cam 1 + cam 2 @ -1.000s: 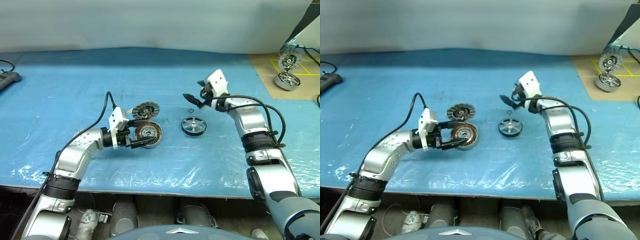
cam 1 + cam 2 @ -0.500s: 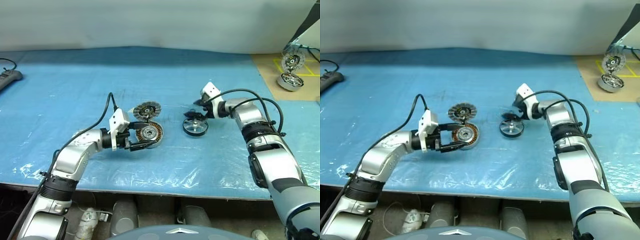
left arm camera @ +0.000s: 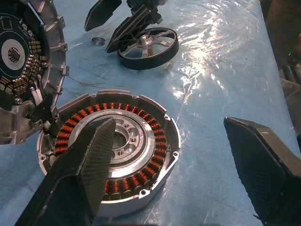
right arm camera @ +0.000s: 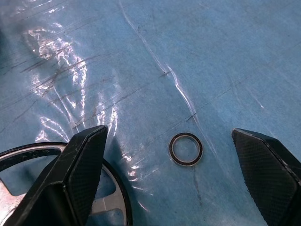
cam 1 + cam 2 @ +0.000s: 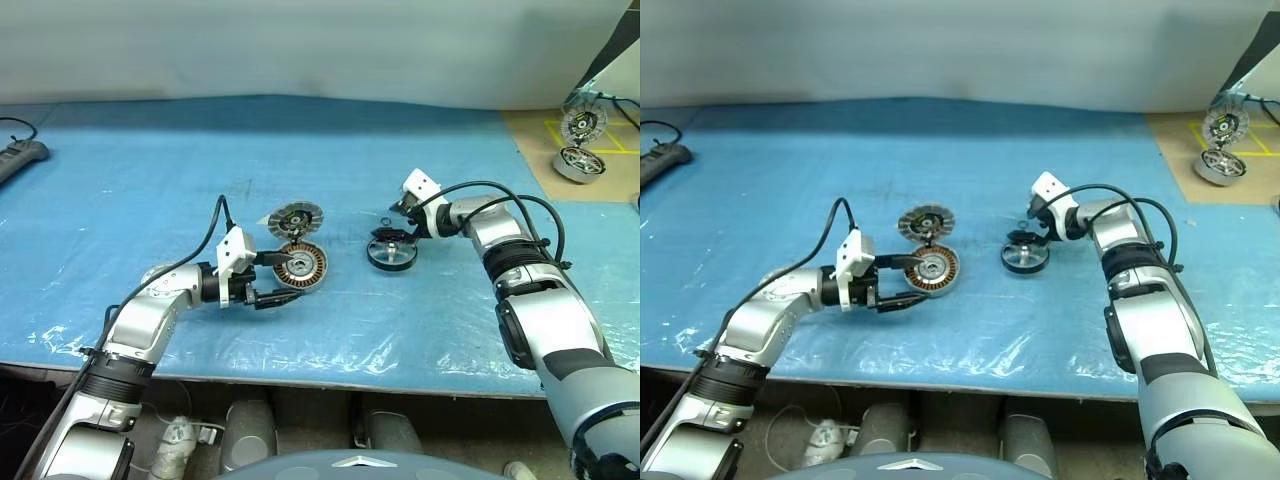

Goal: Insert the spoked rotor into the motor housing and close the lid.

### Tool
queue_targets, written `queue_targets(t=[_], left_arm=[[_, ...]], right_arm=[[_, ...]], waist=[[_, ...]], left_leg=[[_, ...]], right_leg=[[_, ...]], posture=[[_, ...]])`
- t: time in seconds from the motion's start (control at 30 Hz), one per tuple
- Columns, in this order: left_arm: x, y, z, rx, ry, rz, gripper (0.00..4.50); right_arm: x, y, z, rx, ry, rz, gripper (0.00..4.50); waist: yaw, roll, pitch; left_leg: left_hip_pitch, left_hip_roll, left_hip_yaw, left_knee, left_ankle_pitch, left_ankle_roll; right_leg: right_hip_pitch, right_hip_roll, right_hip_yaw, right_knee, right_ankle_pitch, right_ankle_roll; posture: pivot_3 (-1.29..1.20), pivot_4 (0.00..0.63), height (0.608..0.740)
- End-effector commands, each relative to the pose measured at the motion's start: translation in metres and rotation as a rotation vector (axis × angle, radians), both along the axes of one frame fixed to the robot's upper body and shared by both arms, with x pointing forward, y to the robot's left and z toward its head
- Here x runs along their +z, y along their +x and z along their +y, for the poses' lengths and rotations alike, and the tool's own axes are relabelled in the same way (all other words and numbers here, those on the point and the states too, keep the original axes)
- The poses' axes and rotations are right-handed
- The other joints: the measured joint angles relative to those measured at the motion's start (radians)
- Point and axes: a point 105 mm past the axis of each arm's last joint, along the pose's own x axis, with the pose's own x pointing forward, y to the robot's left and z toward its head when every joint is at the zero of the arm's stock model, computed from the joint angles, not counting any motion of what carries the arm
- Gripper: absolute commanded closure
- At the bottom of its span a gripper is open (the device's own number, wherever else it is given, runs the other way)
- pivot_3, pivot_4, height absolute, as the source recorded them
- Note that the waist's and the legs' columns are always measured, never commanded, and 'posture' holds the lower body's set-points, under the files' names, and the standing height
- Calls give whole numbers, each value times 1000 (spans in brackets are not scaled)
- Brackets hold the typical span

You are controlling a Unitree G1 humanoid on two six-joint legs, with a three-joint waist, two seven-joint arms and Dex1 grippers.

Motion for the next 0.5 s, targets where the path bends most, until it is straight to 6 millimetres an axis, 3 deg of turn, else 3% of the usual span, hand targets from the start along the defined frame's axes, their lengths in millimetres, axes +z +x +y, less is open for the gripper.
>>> queue_targets(t=[0.03,0.2,0.47,0.5], left_arm=[[6,-3,-2,-26,1,-36,589],[11,-3,-5,-36,-4,-43,589],[12,-3,-9,-42,-2,-47,589],[13,-3,-9,-43,-2,-48,566]], right_arm=[[-23,-5,-11,-90,-37,113,0],[-19,-2,-9,-169,7,159,0],[-28,-3,-14,-161,-90,145,0],[-29,-4,-15,-148,-114,137,192]], waist=[[0,0,0],[-1,0,0],[0,0,0],[0,0,0]], left_leg=[[1,0,0,0,0,0],[1,0,0,0,-1,-1],[3,0,0,0,-2,-3],[3,0,0,0,-2,-3]], right_leg=[[0,0,0,0,0,0],[1,0,0,0,0,0],[2,0,0,0,0,0],[3,0,0,0,0,0]], posture=[[0,150,740],[0,150,740],[0,150,740],[0,150,740]])
